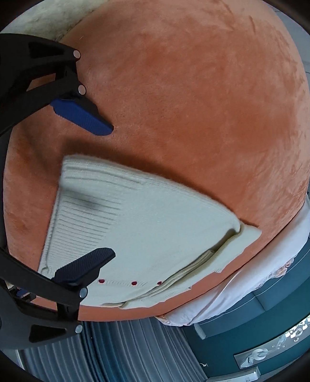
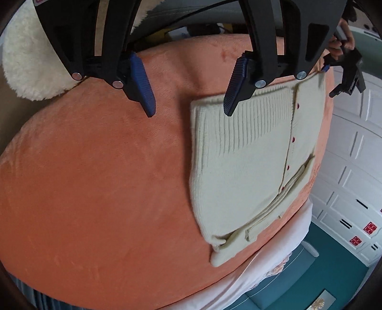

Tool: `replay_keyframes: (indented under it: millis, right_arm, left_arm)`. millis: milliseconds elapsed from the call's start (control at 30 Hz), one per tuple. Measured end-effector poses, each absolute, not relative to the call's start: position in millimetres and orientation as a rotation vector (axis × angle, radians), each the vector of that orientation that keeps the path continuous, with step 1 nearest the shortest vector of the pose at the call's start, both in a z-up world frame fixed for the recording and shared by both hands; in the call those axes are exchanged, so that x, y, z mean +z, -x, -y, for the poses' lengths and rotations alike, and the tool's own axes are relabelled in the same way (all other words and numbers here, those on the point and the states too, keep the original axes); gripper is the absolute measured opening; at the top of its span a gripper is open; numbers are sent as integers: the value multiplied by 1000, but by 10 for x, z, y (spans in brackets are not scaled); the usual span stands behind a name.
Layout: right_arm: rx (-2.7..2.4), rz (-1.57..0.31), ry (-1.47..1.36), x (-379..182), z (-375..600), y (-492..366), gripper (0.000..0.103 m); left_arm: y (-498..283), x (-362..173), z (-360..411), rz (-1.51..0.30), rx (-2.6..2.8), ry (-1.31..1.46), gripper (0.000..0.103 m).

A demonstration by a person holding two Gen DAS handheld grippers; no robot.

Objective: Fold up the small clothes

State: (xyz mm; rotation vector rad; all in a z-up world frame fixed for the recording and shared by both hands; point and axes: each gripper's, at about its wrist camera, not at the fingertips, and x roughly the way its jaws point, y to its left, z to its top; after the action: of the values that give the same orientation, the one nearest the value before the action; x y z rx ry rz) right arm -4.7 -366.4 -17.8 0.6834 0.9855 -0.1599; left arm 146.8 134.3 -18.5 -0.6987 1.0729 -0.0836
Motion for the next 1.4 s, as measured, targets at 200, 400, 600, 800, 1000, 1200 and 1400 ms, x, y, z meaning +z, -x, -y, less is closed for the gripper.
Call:
replay_keyframes:
  millis: [200, 400, 600, 800, 1000, 1200, 1400]
  right_arm:
    - [-107, -935, -723, -257, 3473, -206, 77]
    - [-38, -874, -812, -116, 3425, -365, 9]
    - [8, -751, -719, 445, 3251, -215, 7]
    - [72, -834, -608, 597, 3122, 221, 7]
    - [228, -1065, -326, 641, 2697, 1063, 7]
    - [336, -1118, -282, 860, 2387, 1594, 7]
    - [239, -749, -335, 1387, 2841, 558, 7]
  left_arm:
    - [-1559, -177, -1215, -1080, -69, 686, 93]
    - [-1710, -167, -1102, -1196, -146, 697, 8]
    - [-1430, 205, -1192, -1134, -223, 706, 7]
    - [-750, 414, -1399, -1183, -246, 640, 7]
    - [281, 412, -1634, -1325, -235, 504, 7]
    - [702, 687, -1767, -1340, -221, 545, 7]
    - [-563, 1384, -1448, -975, -312, 525, 7]
